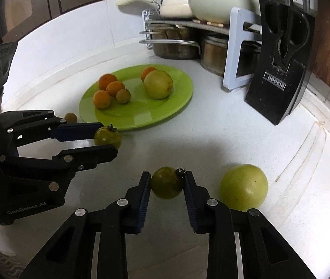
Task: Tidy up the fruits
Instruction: 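Grasp a green tomato with the left tool while the right tool grasps another, then carry both green tomatoes over the green plate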
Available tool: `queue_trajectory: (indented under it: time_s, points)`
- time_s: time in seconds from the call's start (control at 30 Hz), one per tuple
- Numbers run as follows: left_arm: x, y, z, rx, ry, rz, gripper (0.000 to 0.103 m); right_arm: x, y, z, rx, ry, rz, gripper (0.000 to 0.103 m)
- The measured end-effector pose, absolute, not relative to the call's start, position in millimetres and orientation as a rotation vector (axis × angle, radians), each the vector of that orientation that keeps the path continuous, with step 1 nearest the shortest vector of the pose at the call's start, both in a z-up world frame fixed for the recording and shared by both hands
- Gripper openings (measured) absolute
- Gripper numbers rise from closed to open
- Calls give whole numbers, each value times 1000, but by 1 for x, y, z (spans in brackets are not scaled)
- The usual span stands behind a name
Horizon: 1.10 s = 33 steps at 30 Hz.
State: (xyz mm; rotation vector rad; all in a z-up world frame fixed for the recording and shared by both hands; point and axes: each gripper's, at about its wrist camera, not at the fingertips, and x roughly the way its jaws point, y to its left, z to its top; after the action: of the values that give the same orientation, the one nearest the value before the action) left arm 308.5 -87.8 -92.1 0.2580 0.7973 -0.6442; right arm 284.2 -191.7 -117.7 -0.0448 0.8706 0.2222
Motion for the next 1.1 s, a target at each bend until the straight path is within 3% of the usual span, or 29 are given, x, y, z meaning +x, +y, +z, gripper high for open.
queue_trajectory:
  time_s: [0.67, 1.1]
  points:
    - [287, -48, -46, 189, 729, -490, 30, 265, -169, -72, 9, 742, 213, 30]
    - [317, -18, -22, 148, 713, -468, 30, 299, -144, -47, 33, 695, 226, 30]
